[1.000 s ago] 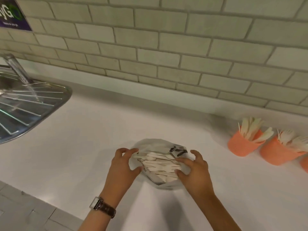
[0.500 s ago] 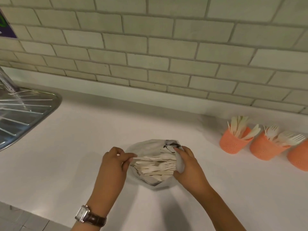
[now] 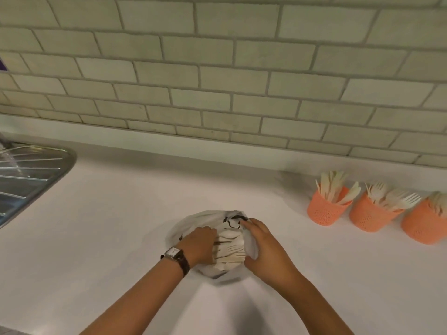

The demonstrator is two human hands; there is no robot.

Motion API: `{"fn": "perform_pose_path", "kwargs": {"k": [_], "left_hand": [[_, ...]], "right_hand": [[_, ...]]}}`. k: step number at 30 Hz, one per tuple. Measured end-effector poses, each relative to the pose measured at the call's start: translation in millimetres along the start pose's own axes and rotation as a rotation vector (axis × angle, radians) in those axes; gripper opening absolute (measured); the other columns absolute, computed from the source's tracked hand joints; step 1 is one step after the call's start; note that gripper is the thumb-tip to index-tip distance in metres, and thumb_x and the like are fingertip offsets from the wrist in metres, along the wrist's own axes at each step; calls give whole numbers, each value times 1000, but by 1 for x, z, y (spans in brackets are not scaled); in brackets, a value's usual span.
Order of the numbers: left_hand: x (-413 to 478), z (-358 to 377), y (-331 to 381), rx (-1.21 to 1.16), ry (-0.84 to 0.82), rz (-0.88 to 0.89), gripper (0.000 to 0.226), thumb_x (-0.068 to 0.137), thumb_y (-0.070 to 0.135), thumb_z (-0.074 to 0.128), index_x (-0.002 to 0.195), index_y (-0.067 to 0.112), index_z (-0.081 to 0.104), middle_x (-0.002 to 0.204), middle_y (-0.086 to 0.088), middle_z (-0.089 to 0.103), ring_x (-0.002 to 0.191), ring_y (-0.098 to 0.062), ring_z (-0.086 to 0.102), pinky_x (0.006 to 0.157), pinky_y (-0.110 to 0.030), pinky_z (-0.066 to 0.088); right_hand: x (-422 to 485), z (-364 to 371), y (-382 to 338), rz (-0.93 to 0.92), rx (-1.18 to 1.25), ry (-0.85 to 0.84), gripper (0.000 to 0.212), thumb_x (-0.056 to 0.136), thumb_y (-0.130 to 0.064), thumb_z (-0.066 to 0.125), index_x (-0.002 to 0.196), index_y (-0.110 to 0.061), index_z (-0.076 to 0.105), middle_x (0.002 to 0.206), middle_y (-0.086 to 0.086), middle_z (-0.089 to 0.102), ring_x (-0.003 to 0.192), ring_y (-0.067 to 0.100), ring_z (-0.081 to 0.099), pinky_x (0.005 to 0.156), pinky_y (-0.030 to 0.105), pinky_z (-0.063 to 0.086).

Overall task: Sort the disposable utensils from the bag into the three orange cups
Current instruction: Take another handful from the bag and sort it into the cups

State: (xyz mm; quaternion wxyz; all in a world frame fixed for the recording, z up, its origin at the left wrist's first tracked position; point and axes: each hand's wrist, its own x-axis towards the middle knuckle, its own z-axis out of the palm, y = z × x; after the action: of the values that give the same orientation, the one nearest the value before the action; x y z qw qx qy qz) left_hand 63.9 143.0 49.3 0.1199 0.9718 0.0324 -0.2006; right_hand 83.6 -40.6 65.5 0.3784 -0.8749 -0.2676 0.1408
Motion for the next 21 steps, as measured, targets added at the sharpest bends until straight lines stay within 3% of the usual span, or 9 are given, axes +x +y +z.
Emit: {"fn": "perform_pose_path", "kwargs": {"k": [5, 11, 15, 19, 21], "left_hand": [[10, 0, -9, 65, -87, -10, 65, 74, 34, 72, 127, 14, 42, 130, -3, 50, 117, -22, 51, 93, -28, 43], [9, 7, -23, -35, -49, 10, 48, 71, 36, 71, 110, 14, 51, 116, -5, 55, 104, -22, 55, 80, -27, 43], [9, 8, -23, -58, -68, 22, 50, 70, 32, 72, 111, 15, 51, 115, -4, 55, 104, -21, 55, 84, -30, 47], [11, 6, -21, -118, -120, 0, 50, 70, 37, 72, 110, 15, 53, 107, 1, 52, 99, -17, 54, 81, -27, 45], [12, 3, -20, -141, -165, -22, 48, 72, 37, 72, 110, 14, 54, 110, 0, 56, 100, -18, 56, 82, -29, 46]], "right_hand": [[4, 0, 3, -8, -29, 11, 76, 70, -6, 58, 139, -30, 36, 140, -12, 35, 122, 11, 46, 98, 20, 42], [6, -1, -2, -10, -54, 25, 77, 73, -3, 53, 142, -28, 32, 144, -12, 30, 126, 12, 41, 97, 14, 33], [8, -1, -6, 0, -48, 18, 75, 75, -4, 54, 142, -28, 32, 144, -12, 29, 128, 11, 39, 93, 9, 28], [11, -1, -8, 3, -13, 14, 75, 74, -3, 54, 141, -28, 33, 130, -21, 28, 123, 7, 43, 82, -2, 29], [11, 0, -8, 12, -4, 15, 75, 75, -3, 54, 142, -30, 31, 135, -21, 27, 122, 5, 44, 83, 1, 32]]}}
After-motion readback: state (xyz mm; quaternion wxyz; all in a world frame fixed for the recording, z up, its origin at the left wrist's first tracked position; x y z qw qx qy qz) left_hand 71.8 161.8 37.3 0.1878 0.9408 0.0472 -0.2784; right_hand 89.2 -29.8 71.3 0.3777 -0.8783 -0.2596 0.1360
